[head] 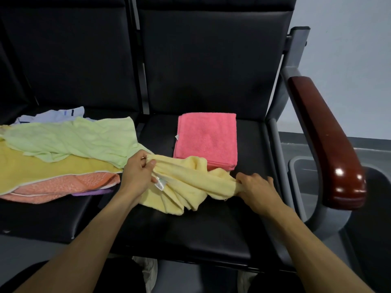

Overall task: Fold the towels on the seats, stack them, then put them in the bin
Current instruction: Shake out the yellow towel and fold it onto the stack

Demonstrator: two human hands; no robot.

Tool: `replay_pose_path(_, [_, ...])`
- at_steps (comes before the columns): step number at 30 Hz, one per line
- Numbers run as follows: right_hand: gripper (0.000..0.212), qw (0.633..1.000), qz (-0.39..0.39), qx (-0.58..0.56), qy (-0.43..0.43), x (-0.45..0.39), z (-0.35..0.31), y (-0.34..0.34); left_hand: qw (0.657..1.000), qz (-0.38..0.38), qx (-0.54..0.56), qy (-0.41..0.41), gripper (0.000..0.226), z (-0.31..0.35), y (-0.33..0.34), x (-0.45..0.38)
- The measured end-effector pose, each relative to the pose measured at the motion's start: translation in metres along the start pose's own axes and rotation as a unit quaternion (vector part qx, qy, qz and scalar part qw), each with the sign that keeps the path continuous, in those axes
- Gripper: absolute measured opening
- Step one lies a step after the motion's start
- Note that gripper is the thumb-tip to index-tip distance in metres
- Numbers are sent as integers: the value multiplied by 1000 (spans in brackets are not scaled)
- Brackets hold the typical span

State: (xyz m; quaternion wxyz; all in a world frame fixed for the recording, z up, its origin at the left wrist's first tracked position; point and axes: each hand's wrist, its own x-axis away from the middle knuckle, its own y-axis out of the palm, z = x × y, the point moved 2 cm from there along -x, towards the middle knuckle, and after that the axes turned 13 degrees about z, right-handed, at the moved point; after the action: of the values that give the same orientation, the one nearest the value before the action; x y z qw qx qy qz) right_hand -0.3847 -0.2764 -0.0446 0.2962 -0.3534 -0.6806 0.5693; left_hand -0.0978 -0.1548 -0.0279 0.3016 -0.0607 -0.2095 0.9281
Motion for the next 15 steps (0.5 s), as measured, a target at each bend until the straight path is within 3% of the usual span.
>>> replay_pose_path(4, [13, 994, 102, -19, 35, -1, 13, -5, 998, 19, 46, -44, 12, -5, -7, -4])
replay_pose_path(6, [16, 977, 129, -157, 68, -2, 15, -11, 997, 24, 41, -57, 12, -5, -9, -3])
replay_pose_path(9, [20, 907, 123, -396, 76, -3, 8, -23, 994, 44, 60, -83, 9, -6, -15, -7])
replay_pose_path(11, [26, 911, 128, -391, 37, -3, 9, -26, 991, 57, 78, -96, 8, -7, -17, -10])
replay_pose_path(15, [39, 979, 64, -192, -11, -3, 18, -16, 989, 75, 85, -98, 12, -10, -17, -13])
